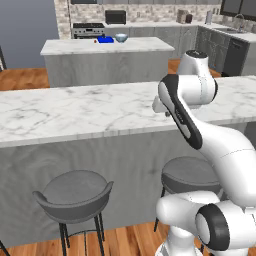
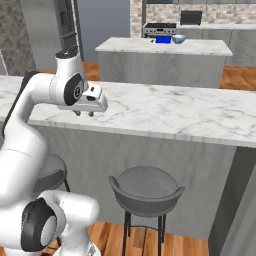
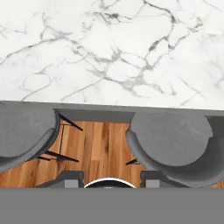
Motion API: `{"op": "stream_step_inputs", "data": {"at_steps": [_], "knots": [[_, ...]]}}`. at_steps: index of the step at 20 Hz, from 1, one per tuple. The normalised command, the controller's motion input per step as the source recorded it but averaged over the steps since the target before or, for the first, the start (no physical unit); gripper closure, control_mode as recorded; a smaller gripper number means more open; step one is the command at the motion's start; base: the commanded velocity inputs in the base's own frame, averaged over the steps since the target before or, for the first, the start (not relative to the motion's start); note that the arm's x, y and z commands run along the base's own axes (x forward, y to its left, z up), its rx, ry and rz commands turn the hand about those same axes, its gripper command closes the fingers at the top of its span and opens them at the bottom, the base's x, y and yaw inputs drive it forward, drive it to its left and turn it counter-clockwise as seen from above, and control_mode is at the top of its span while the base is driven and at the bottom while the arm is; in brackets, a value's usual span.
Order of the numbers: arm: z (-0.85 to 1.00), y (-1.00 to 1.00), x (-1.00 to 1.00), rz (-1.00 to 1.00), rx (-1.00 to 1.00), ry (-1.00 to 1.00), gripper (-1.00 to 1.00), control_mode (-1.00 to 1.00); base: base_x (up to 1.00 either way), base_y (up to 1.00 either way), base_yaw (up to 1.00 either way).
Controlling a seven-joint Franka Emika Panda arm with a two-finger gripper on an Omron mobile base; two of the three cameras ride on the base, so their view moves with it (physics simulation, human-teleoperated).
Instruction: Place the two vegetables and bowl onto the tray for setting up a vegetable dip station.
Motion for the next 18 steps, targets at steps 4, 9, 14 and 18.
{"op": "stream_step_inputs", "data": {"at_steps": [4, 9, 14, 18], "knots": [[0.0, -0.04, -0.17, 0.0, 0.0, -0.04, -1.0, -1.0, 0.0, 0.0, 0.0], [0.0, -0.14, -0.32, -0.02, 0.03, -0.1, -1.0, -1.0, 0.0, 0.0, 0.0], [0.0, -0.06, -0.16, -0.02, 0.01, -0.02, -1.0, -1.0, 0.0, 0.0, 0.0], [0.0, 0.01, -0.14, -0.01, 0.0, 0.0, -1.0, -1.0, 0.0, 0.0, 0.0]]}}
